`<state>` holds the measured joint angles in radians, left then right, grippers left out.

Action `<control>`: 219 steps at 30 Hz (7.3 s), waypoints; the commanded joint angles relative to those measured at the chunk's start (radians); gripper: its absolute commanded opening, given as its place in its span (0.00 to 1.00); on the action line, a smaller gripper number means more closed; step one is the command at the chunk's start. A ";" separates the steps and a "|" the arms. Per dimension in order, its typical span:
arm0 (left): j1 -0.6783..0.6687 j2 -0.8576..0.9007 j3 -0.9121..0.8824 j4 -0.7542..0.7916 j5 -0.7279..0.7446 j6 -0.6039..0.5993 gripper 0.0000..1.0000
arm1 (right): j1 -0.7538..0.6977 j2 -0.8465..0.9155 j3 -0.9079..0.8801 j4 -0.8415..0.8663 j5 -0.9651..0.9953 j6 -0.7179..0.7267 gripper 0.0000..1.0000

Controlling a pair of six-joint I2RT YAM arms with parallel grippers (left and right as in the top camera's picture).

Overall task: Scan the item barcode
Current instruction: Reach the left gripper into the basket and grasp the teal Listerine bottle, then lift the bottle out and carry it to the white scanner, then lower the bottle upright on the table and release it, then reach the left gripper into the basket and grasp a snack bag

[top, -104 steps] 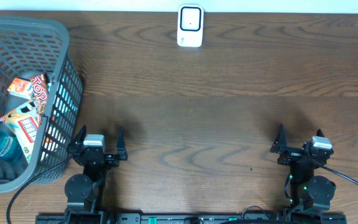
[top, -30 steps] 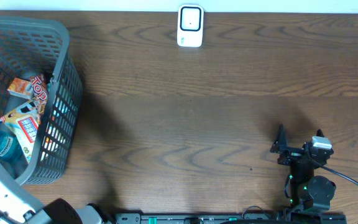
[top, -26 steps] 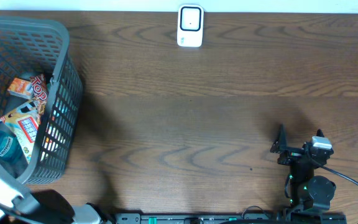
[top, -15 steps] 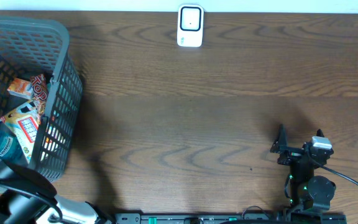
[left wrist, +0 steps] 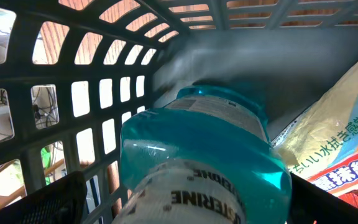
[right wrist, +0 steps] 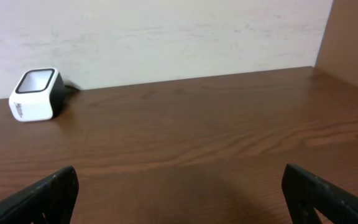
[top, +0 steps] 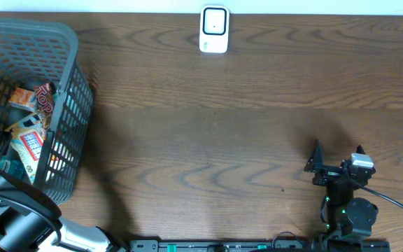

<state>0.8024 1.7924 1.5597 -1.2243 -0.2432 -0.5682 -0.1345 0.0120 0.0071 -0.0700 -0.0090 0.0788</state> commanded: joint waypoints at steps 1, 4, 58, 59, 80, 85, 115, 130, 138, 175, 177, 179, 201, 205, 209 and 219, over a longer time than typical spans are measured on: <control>0.004 0.006 0.000 0.004 -0.029 0.007 0.98 | -0.006 -0.005 -0.002 -0.002 -0.008 0.002 0.99; 0.005 0.006 0.000 0.004 -0.041 0.008 0.98 | -0.006 -0.005 -0.002 -0.002 -0.008 0.002 0.99; 0.039 -0.547 0.066 0.289 0.522 -0.061 0.60 | -0.006 -0.005 -0.002 -0.002 -0.008 0.002 0.99; 0.037 -0.603 0.066 0.345 0.624 -0.114 0.60 | -0.006 -0.005 -0.002 -0.002 -0.008 0.002 0.99; -0.806 -0.605 0.058 0.425 0.737 -0.224 0.60 | -0.006 -0.005 -0.002 -0.002 -0.008 0.002 0.99; -1.026 -0.469 0.058 0.380 0.562 -0.184 0.60 | -0.006 -0.005 -0.002 -0.002 -0.008 0.002 0.99; -1.431 -0.065 0.048 0.343 0.253 -0.184 0.60 | -0.006 -0.005 -0.002 -0.002 -0.008 0.002 0.99; -1.450 -0.051 -0.061 0.355 0.112 -0.184 0.60 | -0.006 -0.005 -0.002 -0.002 -0.008 0.002 0.99; -1.480 -0.006 -0.072 0.368 0.098 -0.173 0.76 | -0.006 -0.005 -0.002 -0.002 -0.008 0.002 0.99; -0.690 -0.480 0.352 -0.035 -0.166 -0.103 0.98 | -0.006 -0.005 -0.002 -0.002 -0.008 0.002 0.99; -0.605 -0.480 0.350 -0.067 -0.166 -0.154 0.98 | -0.006 -0.005 -0.002 -0.002 -0.008 0.002 0.99; -0.525 -0.480 0.340 -0.085 -0.162 -0.172 0.98 | -0.006 -0.005 -0.002 -0.002 -0.008 0.002 0.99; -0.248 -0.365 0.275 -0.336 -0.137 -0.336 0.98 | -0.006 -0.005 -0.002 -0.002 -0.008 0.002 0.99; -0.224 -0.328 0.241 -0.339 -0.125 -0.360 0.98 | -0.006 -0.005 -0.002 -0.002 -0.008 0.002 0.99; -0.196 -0.309 0.175 -0.325 -0.124 -0.395 0.98 | -0.006 -0.005 -0.002 -0.002 -0.008 0.002 0.99; -0.137 -0.309 -0.048 -0.193 -0.124 -0.395 0.98 | -0.006 -0.005 -0.002 -0.002 -0.008 0.002 0.99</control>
<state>0.6498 1.4796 1.5669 -1.4391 -0.3645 -0.9466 -0.1345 0.0120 0.0071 -0.0700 -0.0090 0.0788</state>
